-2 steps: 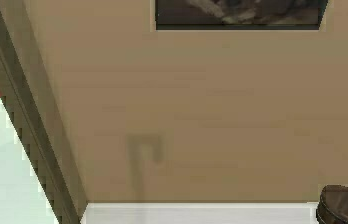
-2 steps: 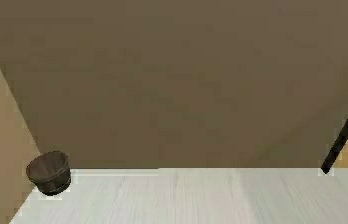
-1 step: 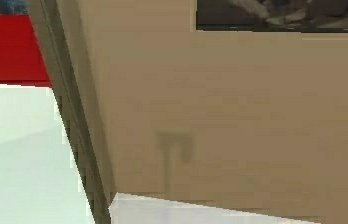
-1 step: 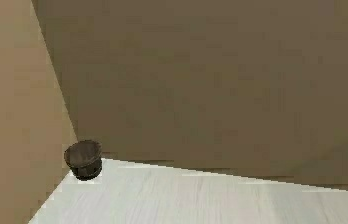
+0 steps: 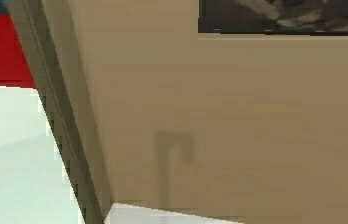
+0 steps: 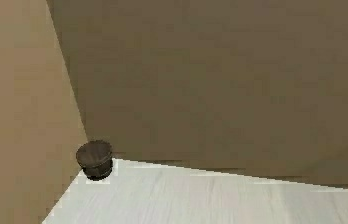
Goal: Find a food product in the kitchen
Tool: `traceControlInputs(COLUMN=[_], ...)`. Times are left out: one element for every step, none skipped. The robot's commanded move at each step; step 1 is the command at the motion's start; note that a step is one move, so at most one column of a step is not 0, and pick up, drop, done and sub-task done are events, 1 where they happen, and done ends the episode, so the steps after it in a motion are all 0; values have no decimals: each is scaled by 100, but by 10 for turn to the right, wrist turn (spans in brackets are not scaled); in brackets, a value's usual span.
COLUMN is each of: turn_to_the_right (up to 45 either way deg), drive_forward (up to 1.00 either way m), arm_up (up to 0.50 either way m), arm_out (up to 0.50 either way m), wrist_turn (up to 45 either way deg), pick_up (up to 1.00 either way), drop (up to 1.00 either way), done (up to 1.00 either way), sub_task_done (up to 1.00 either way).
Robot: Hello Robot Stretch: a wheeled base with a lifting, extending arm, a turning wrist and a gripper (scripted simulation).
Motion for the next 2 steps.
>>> traceControlInputs(turn_to_the_right=[-450,0], drive_forward=[0,20], arm_up=[0,0], arm_out=[0,0], wrist_turn=[0,0], pick_up=[0,0], drop=[0,0], done=[0,0], sub_task_done=[0,0])
